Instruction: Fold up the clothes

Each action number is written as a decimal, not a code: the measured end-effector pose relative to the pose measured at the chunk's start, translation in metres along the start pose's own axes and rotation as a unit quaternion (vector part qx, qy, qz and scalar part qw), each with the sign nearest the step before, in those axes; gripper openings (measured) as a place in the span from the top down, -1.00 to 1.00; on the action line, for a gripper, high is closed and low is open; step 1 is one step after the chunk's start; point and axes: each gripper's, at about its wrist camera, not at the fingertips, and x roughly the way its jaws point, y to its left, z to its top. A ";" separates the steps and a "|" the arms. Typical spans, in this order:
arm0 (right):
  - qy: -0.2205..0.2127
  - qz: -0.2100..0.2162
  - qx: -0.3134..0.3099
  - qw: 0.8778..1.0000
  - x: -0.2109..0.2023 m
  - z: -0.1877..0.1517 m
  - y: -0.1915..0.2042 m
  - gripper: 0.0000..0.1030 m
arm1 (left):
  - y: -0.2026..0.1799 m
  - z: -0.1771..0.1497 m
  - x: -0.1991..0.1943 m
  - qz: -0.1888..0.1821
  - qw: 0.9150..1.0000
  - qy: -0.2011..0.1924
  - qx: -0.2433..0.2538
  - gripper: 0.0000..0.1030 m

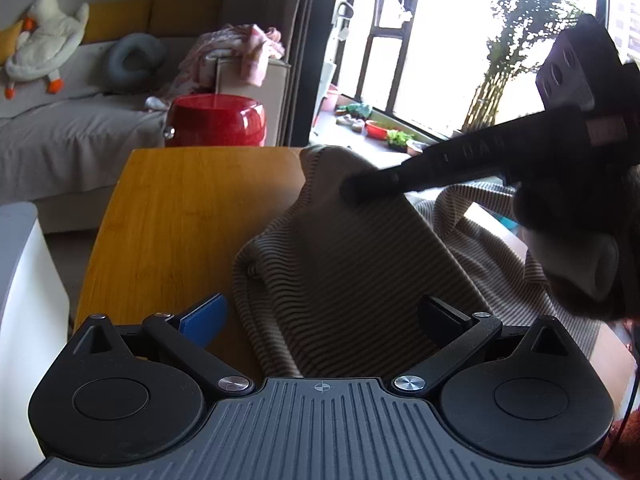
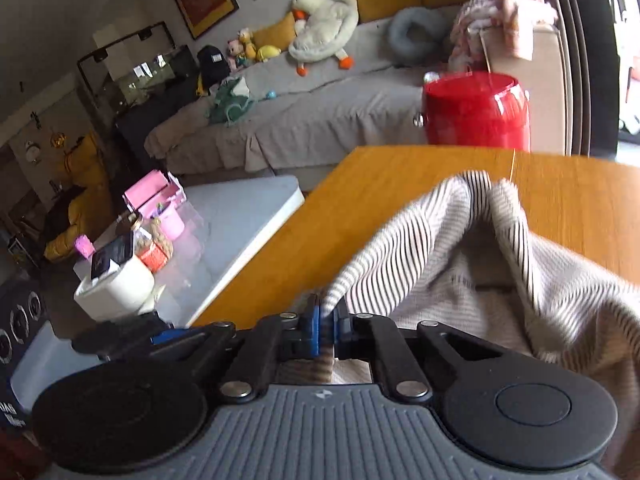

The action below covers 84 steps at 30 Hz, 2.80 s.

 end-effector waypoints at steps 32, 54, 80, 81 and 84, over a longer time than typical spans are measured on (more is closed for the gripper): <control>0.036 -0.252 -0.086 0.963 0.024 -0.005 -0.095 -0.03 | 0.056 0.052 0.100 0.052 0.996 -0.050 -0.048 0.34; -0.002 -0.258 -0.093 0.962 0.030 0.027 -0.108 0.76 | 0.075 0.051 0.098 0.062 0.993 -0.050 -0.086 0.32; -0.015 -0.298 -0.147 0.943 0.061 0.035 -0.103 0.84 | 0.079 0.051 0.102 0.063 0.993 -0.045 -0.090 0.28; -0.021 -0.309 -0.134 0.941 0.057 0.044 -0.113 0.84 | 0.079 0.051 0.104 0.062 0.993 -0.043 -0.090 0.26; 0.020 -0.307 -0.118 0.944 0.069 0.044 -0.138 0.78 | 0.078 0.050 0.104 0.065 0.993 -0.043 -0.090 0.20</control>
